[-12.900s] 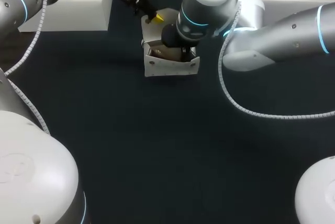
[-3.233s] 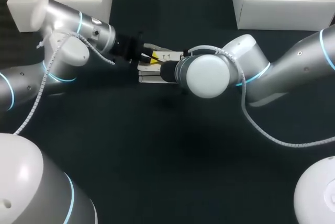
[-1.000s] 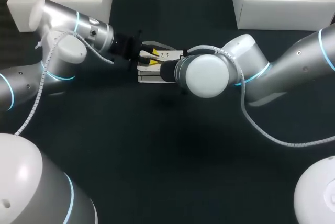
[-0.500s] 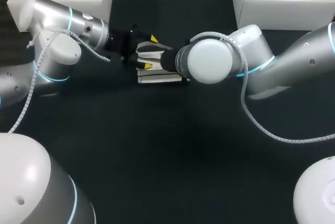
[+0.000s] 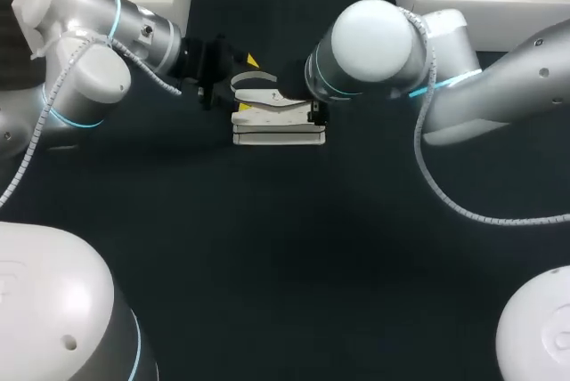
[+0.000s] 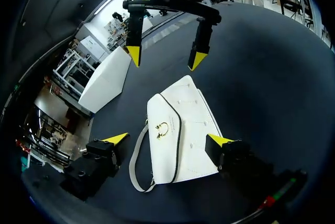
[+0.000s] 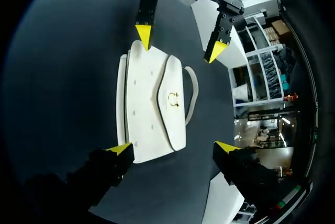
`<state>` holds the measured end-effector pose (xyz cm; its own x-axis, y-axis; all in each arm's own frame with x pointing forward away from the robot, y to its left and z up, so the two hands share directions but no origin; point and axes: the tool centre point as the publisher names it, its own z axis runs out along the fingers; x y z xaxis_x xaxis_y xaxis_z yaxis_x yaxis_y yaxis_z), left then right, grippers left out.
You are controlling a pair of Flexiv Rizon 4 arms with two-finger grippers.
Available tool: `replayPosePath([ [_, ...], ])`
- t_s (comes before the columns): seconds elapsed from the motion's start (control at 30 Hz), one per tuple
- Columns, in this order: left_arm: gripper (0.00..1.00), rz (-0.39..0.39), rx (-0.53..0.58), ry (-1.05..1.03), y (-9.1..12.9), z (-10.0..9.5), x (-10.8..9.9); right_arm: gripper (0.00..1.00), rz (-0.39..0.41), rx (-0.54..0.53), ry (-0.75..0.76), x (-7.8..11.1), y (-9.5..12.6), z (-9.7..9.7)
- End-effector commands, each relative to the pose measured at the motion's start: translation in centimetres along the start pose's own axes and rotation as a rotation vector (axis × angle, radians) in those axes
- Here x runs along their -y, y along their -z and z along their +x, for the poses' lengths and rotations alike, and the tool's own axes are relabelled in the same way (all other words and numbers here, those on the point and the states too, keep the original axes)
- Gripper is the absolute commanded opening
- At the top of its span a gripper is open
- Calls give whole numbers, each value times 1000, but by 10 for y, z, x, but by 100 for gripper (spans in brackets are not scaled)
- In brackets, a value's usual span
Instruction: Pick up the bag, open it, inspect its contents, close it, and place it on the opposite side
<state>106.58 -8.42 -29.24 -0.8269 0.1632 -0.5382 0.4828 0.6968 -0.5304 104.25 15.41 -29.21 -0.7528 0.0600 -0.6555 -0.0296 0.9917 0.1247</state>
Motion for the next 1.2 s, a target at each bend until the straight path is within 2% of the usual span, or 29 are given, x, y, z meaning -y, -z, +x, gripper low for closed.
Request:
replayPosePath([
  [0.03, 100, -16, 6, 22, 5, 3, 1, 100, 1, -7, -15, 2, 5, -4],
  [0.17, 100, -21, 2, 63, 8, 3, -5, 100, -5, -7, -34, 2, 12, -2],
  [0.33, 100, -44, -52, 101, 10, 5, -10, 100, -6, -62, -49, 3, 21, 5],
  [0.47, 100, -73, -110, 141, 15, 10, -10, 100, -11, -123, -69, 5, 32, 2],
  [0.63, 100, -133, -172, 177, 24, 11, -9, 100, -18, -192, -69, 7, 43, -7],
  [0.8, 100, -225, -195, 171, 33, 10, -4, 100, -43, -271, -54, 8, 45, -15],
  [0.87, 100, -225, -195, 171, 33, 10, -4, 100, -29, -298, -29, 8, 45, -18],
  [1.2, 100, -225, -195, 171, 33, 10, -4, 100, -29, -298, -29, 8, 45, -18],
])
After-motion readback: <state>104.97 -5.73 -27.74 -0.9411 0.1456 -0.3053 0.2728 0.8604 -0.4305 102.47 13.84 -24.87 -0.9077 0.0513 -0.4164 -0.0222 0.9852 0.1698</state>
